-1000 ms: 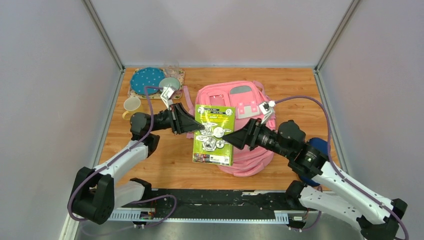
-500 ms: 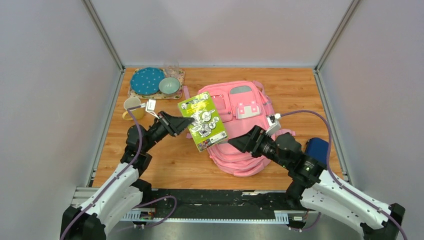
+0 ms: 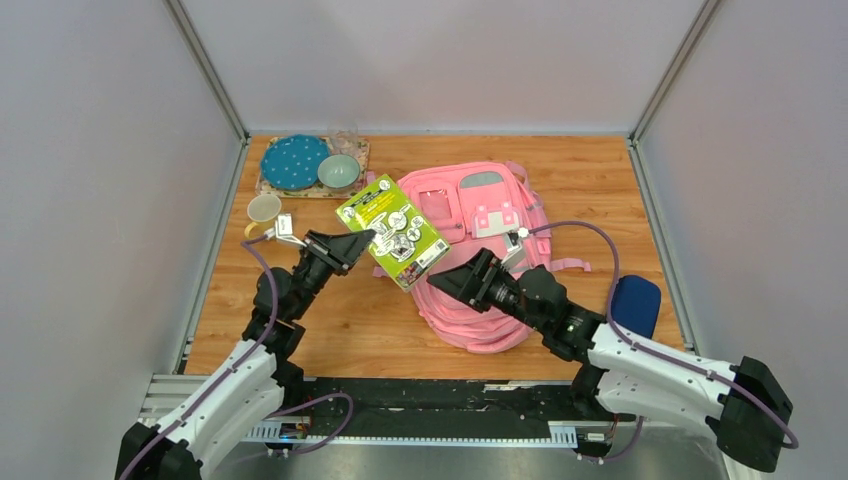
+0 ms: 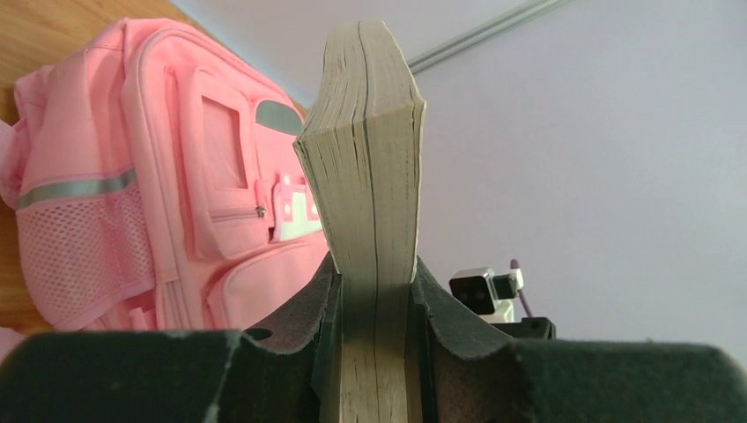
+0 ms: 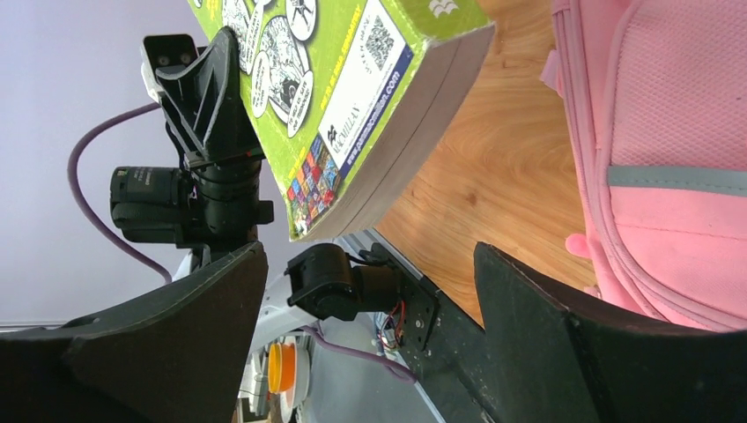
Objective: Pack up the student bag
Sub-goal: Pick up the book from the center of the board.
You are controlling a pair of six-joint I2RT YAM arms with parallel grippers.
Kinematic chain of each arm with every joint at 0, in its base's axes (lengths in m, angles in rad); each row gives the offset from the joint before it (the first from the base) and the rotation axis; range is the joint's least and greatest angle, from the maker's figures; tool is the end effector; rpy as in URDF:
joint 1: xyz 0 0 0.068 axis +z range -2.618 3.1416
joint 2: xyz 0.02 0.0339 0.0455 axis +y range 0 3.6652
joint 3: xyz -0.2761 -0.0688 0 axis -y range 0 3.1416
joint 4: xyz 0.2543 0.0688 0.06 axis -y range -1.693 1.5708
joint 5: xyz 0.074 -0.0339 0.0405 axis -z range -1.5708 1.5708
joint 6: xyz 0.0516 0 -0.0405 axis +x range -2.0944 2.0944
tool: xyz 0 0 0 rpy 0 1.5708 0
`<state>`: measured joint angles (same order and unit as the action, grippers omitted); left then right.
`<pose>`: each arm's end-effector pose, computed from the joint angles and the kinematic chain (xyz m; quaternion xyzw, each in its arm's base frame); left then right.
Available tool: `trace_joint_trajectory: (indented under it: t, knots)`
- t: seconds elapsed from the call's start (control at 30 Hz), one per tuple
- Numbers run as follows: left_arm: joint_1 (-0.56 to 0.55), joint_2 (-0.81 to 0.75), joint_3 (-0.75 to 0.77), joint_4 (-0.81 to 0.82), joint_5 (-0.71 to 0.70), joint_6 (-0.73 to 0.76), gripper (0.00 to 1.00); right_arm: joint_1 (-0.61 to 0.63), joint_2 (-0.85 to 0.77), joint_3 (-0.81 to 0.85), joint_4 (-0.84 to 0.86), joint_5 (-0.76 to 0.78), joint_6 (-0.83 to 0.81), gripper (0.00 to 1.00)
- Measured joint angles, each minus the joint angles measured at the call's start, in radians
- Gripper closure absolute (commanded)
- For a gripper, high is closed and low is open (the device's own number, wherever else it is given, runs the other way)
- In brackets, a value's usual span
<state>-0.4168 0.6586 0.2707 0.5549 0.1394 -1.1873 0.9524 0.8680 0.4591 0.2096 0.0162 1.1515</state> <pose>0.1645 -0.0807 0.2626 -0.1928 0.6169 -0.5788 0.4973 0.1293 0.1803 0.2533 0.0820 0.7696 0.5468 0.3194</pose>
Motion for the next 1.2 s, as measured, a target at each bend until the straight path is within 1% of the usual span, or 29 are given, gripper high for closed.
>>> trace_joint_trajectory:
  t: [0.37, 0.7, 0.9, 1.0, 1.1, 1.13, 1.2]
  knots:
    - [-0.037, 0.031, -0.089, 0.126, -0.049, -0.13, 1.0, 0.0, 0.108, -0.004, 0.19, 0.031, 0.046, 0.09]
    - [-0.058, 0.048, -0.129, 0.203, -0.09, -0.162, 1.0, 0.0, 0.219, 0.002, 0.247, 0.047, 0.076, 0.1]
    - [-0.081, 0.053, -0.134, 0.251, -0.097, -0.177, 1.0, 0.0, 0.251, 0.01, 0.272, 0.046, 0.084, 0.11]
    - [-0.09, 0.061, -0.134, 0.269, -0.097, -0.178, 1.0, 0.0, 0.261, 0.017, 0.293, 0.046, 0.087, 0.16]
    - [-0.105, 0.076, -0.134, 0.287, -0.098, -0.179, 1.0, 0.0, 0.275, 0.024, 0.33, 0.043, 0.092, 0.29]
    - [-0.109, 0.082, -0.135, 0.296, -0.097, -0.179, 1.0, 0.0, 0.283, 0.027, 0.349, 0.04, 0.097, 0.38]
    - [-0.114, 0.09, -0.138, 0.309, -0.098, -0.18, 1.0, 0.001, 0.294, 0.029, 0.383, 0.034, 0.106, 0.47]
